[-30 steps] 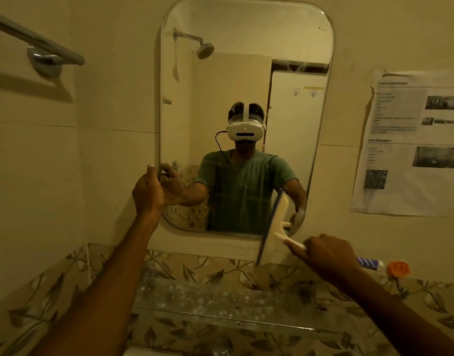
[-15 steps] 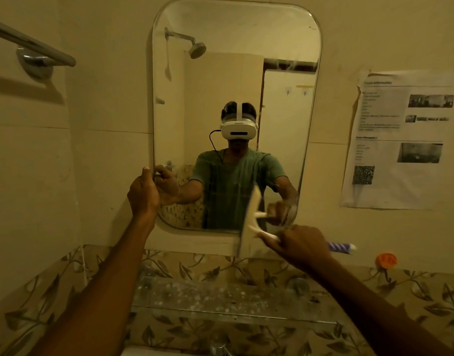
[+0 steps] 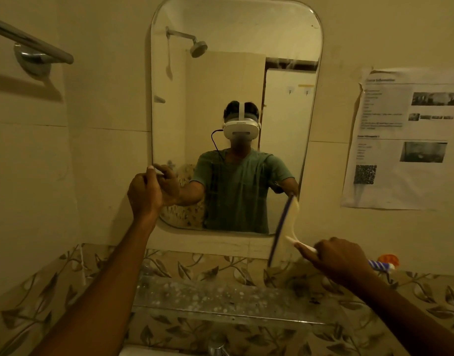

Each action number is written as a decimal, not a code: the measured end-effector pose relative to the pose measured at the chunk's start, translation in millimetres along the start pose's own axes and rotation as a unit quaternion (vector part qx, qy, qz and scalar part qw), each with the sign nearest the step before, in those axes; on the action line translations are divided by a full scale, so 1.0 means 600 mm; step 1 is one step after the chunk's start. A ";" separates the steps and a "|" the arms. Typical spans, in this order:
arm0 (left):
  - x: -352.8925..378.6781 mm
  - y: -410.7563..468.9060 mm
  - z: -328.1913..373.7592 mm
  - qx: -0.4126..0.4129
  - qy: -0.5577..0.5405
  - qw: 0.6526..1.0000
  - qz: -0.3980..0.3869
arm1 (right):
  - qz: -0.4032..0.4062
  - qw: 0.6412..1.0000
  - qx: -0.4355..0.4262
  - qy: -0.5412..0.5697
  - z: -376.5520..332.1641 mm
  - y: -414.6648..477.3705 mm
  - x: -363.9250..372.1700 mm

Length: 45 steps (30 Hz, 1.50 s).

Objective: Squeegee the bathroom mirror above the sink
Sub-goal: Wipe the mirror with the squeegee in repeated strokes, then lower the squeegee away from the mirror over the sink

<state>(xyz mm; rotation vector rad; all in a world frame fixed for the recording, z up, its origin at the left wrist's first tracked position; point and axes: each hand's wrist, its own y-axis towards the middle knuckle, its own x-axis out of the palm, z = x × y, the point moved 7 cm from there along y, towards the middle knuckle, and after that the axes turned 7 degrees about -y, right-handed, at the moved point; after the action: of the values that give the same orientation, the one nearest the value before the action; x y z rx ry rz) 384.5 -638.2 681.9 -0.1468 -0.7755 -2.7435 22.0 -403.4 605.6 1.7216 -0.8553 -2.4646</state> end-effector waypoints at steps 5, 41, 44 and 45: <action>0.001 -0.017 0.002 0.009 -0.012 1.000 0.014 | 0.028 0.999 0.026 0.013 0.048 -0.037 0.026; 0.079 -0.457 0.087 0.167 0.077 0.965 -0.185 | 0.175 0.901 0.132 0.373 0.061 -0.221 -0.036; 0.068 -0.531 0.087 0.169 0.084 0.960 -0.209 | 0.160 0.888 0.163 0.399 0.073 -0.292 -0.031; 0.061 -0.558 0.086 0.172 0.092 0.958 -0.212 | 0.154 0.880 0.176 0.413 0.077 -0.317 -0.024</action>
<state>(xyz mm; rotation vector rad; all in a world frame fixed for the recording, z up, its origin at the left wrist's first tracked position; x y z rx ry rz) 250.6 -347.3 565.7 0.3847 -1.3435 -2.8825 42.1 -217.5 545.6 2.2184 -1.3275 -1.2017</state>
